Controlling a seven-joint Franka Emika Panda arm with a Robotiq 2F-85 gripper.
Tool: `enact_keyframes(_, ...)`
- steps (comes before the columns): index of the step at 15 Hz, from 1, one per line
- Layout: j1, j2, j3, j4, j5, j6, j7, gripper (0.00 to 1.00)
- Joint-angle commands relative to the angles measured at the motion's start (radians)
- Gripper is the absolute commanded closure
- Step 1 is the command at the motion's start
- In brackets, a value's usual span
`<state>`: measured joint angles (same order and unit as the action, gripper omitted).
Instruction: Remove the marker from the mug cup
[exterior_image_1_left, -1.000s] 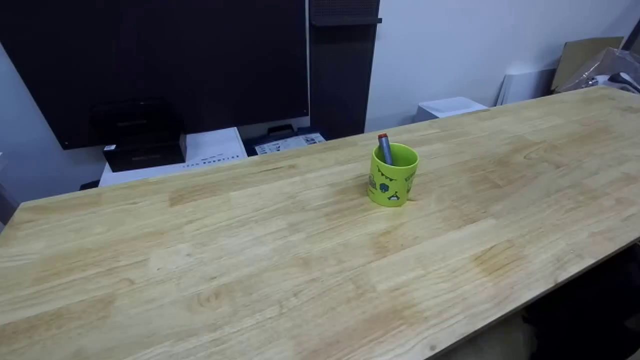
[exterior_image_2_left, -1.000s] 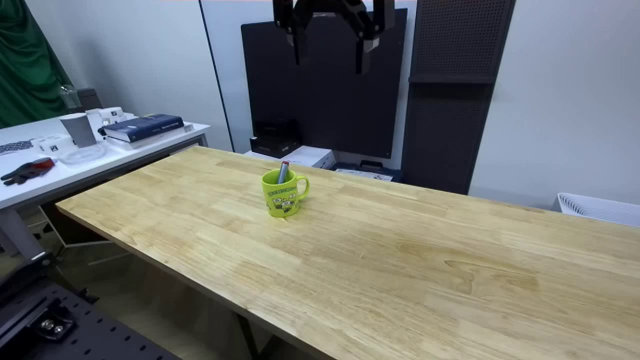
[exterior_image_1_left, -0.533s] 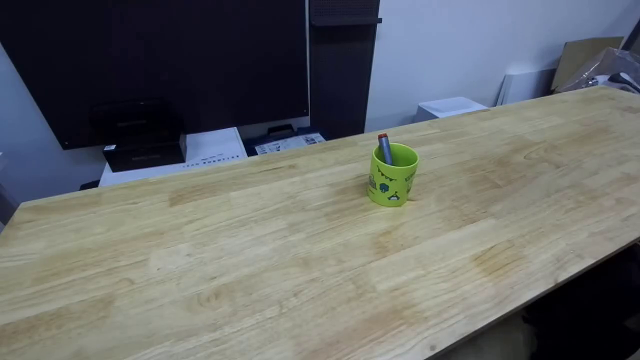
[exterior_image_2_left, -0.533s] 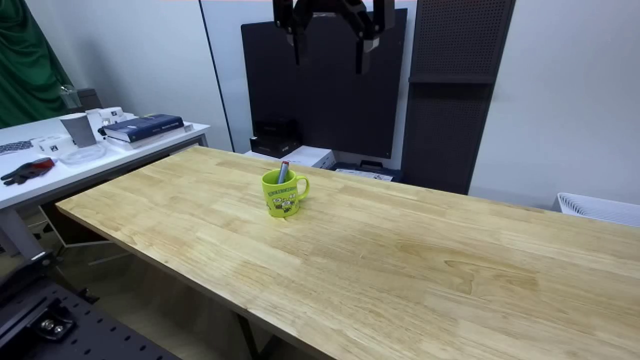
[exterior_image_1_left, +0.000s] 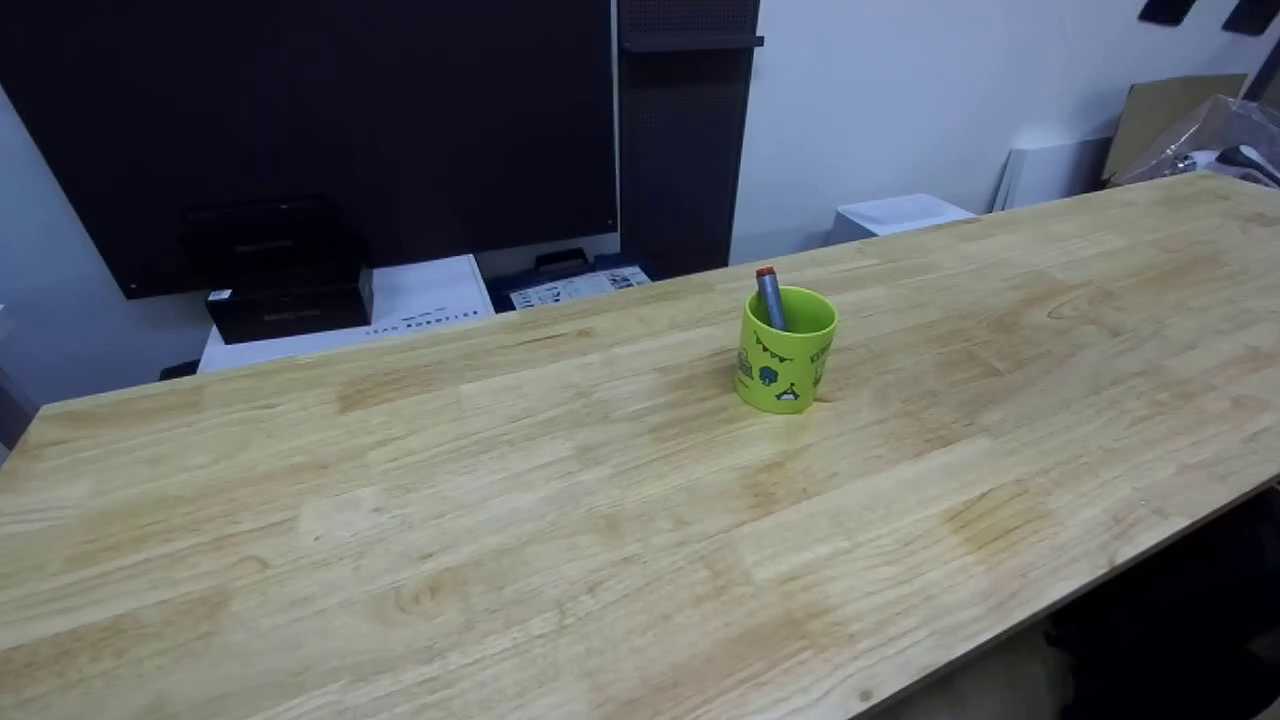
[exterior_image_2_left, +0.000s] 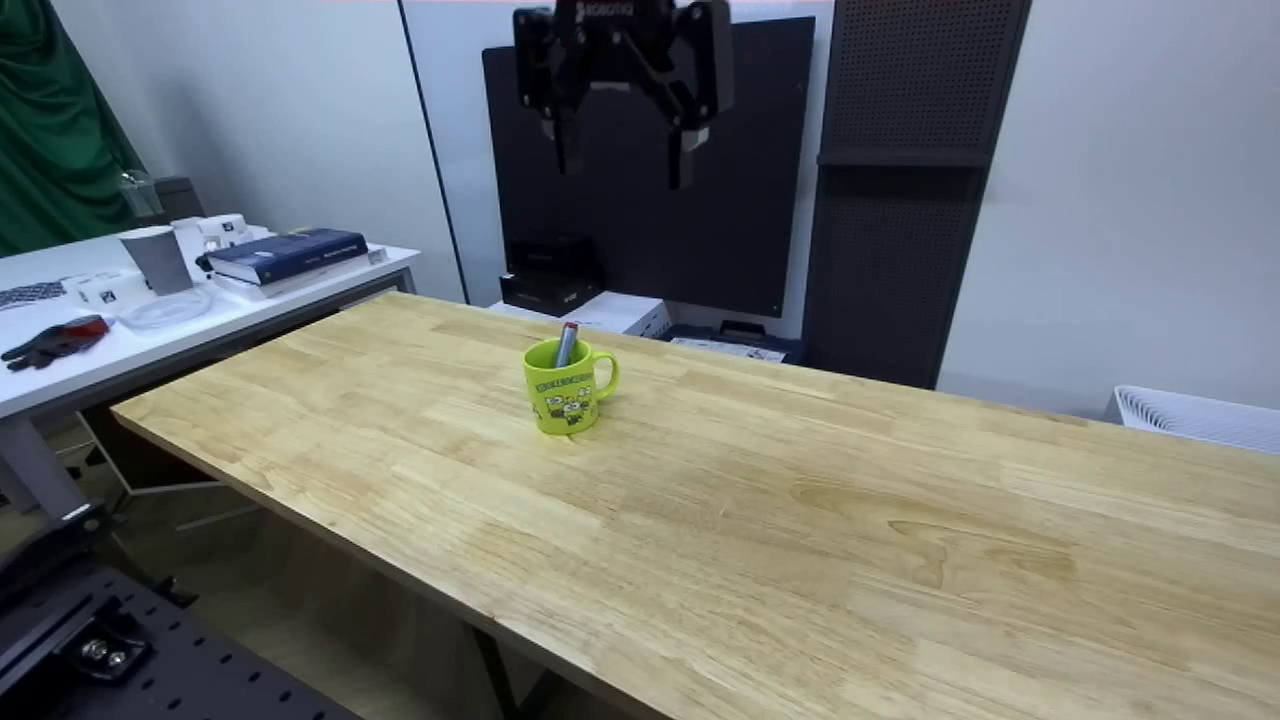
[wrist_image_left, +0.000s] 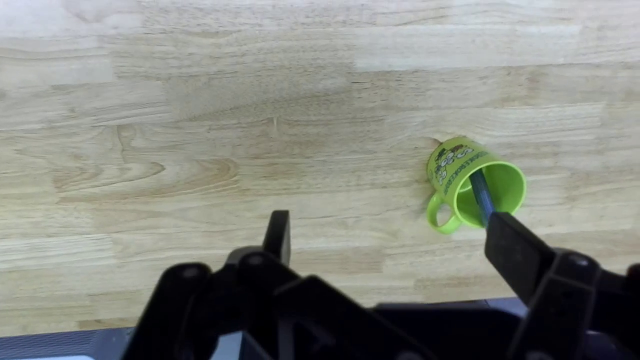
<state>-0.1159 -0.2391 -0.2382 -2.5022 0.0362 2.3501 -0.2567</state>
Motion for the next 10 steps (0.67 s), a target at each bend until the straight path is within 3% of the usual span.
enact_keyframes(1,0.031,0.162,0.079,0.051,-0.031,0.059,0.048,0.00)
enact_keyframes(10,0.109,0.553,0.217,0.216,-0.062,0.393,0.129,0.00)
